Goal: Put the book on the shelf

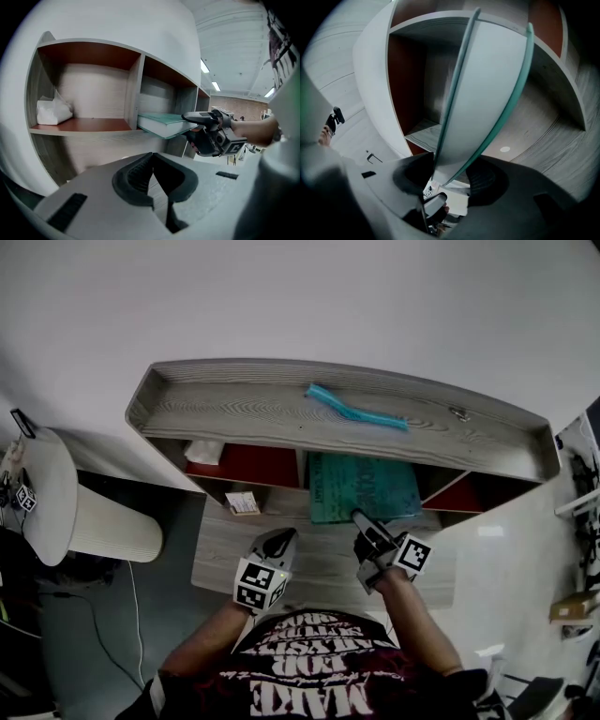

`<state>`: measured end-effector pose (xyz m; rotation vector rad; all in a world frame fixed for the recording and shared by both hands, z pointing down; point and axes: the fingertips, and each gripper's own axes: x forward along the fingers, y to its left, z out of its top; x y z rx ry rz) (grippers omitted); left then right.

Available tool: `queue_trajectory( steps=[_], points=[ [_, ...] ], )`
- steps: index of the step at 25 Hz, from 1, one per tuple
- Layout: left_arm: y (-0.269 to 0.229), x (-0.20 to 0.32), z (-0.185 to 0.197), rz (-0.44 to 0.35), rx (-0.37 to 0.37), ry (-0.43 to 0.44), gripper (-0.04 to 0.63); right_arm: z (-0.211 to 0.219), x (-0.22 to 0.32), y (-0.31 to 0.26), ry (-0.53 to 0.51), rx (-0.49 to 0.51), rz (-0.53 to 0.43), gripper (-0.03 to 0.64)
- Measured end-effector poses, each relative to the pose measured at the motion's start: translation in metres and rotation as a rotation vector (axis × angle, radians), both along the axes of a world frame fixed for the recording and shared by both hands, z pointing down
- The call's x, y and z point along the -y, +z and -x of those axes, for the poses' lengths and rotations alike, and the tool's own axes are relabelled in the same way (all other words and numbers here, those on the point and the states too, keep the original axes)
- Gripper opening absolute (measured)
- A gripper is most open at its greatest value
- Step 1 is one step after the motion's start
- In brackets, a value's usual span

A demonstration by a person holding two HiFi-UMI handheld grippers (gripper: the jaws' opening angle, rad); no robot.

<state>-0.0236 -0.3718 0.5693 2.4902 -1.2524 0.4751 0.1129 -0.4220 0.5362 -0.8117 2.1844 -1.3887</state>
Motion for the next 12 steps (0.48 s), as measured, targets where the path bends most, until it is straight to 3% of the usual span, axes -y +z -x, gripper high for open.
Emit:
queue_trajectory(
  steps=[12],
  points=[
    [0.003,-0.021,0.013,0.019,0.004,-0.012,0.006,0.008,0.018,0.01,-0.01,-0.043,0.016,0.221]
  ],
)
